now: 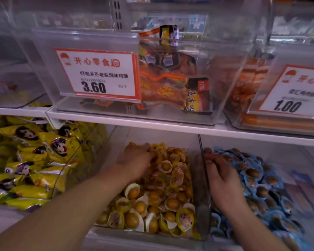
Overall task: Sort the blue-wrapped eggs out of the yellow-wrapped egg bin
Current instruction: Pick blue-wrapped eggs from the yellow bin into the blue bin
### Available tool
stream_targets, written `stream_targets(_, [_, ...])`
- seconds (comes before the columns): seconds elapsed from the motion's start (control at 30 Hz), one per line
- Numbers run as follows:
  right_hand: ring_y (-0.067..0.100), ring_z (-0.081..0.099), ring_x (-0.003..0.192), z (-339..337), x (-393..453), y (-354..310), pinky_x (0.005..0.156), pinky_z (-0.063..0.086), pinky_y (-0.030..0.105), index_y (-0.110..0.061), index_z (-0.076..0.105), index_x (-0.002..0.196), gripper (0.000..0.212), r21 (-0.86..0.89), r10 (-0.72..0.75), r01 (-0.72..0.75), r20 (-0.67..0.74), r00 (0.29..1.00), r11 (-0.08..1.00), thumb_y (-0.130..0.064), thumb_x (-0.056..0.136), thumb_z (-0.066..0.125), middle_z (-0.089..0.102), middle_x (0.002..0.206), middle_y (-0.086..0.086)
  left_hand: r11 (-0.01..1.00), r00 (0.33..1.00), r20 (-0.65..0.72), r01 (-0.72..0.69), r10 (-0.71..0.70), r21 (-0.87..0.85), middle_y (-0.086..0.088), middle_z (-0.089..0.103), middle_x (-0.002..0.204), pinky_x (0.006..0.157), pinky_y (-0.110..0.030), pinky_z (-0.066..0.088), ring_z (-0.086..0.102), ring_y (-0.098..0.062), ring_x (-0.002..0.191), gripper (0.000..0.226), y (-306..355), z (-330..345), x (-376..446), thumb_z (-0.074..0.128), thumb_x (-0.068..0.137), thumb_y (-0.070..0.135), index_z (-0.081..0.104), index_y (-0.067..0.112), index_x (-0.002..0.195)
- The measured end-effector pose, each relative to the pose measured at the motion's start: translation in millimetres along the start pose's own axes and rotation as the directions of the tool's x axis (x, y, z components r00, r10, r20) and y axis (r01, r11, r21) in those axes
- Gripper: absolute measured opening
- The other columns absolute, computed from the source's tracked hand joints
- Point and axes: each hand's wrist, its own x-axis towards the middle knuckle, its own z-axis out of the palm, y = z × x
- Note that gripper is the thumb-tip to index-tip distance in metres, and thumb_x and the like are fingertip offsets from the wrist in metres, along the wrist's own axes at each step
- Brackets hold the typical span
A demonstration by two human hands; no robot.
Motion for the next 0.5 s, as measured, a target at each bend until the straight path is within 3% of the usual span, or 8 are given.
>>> stream_targets(0.07, [0.006,0.064,0.091,0.3,-0.2,-0.1,0.068,0.041,0.007,-0.020,0.069,0.111,0.024,0.000,-0.008,0.008,0.007,1.000,1.000,-0.016,0.097,0.050,0.069,0.098,-0.007,0.977,0.999,0.024,0.051,-0.048,-0.206,-0.001,0.048,0.137,0.101,-0.038,0.044,0.053,-0.026,0.122,0.062,-11.0,-6.9,-0.3,0.059,0.086,0.065,0.051,0.034,0.138])
stream_targets(0.13, [0.015,0.063,0.097,-1.9,-0.3,-4.0,0.074,0.042,0.013,-0.017,0.070,0.111,0.024,-0.024,-0.040,0.040,-0.009,0.999,0.999,-0.011,0.097,0.052,0.066,0.102,-0.004,0.825,0.996,0.071,0.082,-0.052,-0.559,0.006,0.052,0.140,0.106,-0.029,0.040,0.051,-0.018,0.130,0.064,-10.8,-23.9,-8.5,0.056,0.085,0.070,0.054,0.035,0.138])
stream_targets(0.17, [0.017,0.062,0.100,-4.5,-0.7,-8.2,0.078,0.041,0.015,-0.015,0.069,0.112,0.024,-0.059,-0.086,0.084,-0.032,0.996,0.995,-0.008,0.096,0.054,0.064,0.105,-0.001,0.758,0.998,0.054,0.069,-0.045,-0.648,0.012,0.055,0.138,0.106,-0.027,0.040,0.052,-0.012,0.129,0.063,-9.5,-34.0,-17.1,0.054,0.084,0.072,0.057,0.036,0.135])
stream_targets(0.2, [0.017,0.060,0.100,-8.6,-1.9,-15.0,0.081,0.040,0.013,-0.012,0.069,0.112,0.024,-0.105,-0.172,0.165,-0.065,0.983,0.981,-0.005,0.095,0.055,0.063,0.107,0.001,0.739,0.999,0.012,0.043,-0.047,-0.672,0.017,0.055,0.134,0.105,-0.026,0.041,0.053,-0.008,0.125,0.064,-9.7,-44.3,-29.4,0.052,0.083,0.075,0.057,0.037,0.133])
stream_targets(0.3, [0.005,0.056,0.093,-18.0,-14.1,-46.1,0.084,0.037,0.003,-0.014,0.069,0.109,0.026,-0.171,-0.453,0.438,-0.058,0.890,0.882,-0.013,0.090,0.051,0.063,0.103,-0.003,0.826,0.969,-0.221,-0.034,-0.111,-0.562,0.023,0.055,0.129,0.100,-0.026,0.044,0.052,-0.001,0.117,0.061,-19.2,-60.0,-82.0,0.042,0.082,0.076,0.055,0.041,0.131])
stream_targets(0.4, [0.001,0.059,0.097,3.6,-28.5,-79.9,0.085,0.045,0.014,-0.029,0.067,0.113,0.031,-0.138,-0.501,0.549,0.273,0.821,0.824,-0.032,0.091,0.046,0.065,0.106,-0.014,0.805,0.835,-0.483,-0.088,-0.262,-0.587,0.017,0.059,0.125,0.098,-0.027,0.045,0.055,-0.004,0.115,0.035,-26.5,-42.3,-130.5,0.051,0.090,0.040,0.063,0.035,0.123])
stream_targets(0.5, [0.017,0.054,0.119,72.8,-30.1,-102.8,0.103,0.043,0.030,-0.026,0.062,0.127,0.037,-0.208,-0.346,0.632,0.690,0.636,0.747,-0.037,0.096,0.045,0.061,0.126,-0.002,0.700,0.748,-0.490,-0.047,-0.448,-0.713,0.010,0.050,0.138,0.107,-0.019,0.035,0.048,-0.007,0.126,0.054,-21.3,-3.7,-156.0,0.060,0.084,0.001,0.059,0.027,0.131])
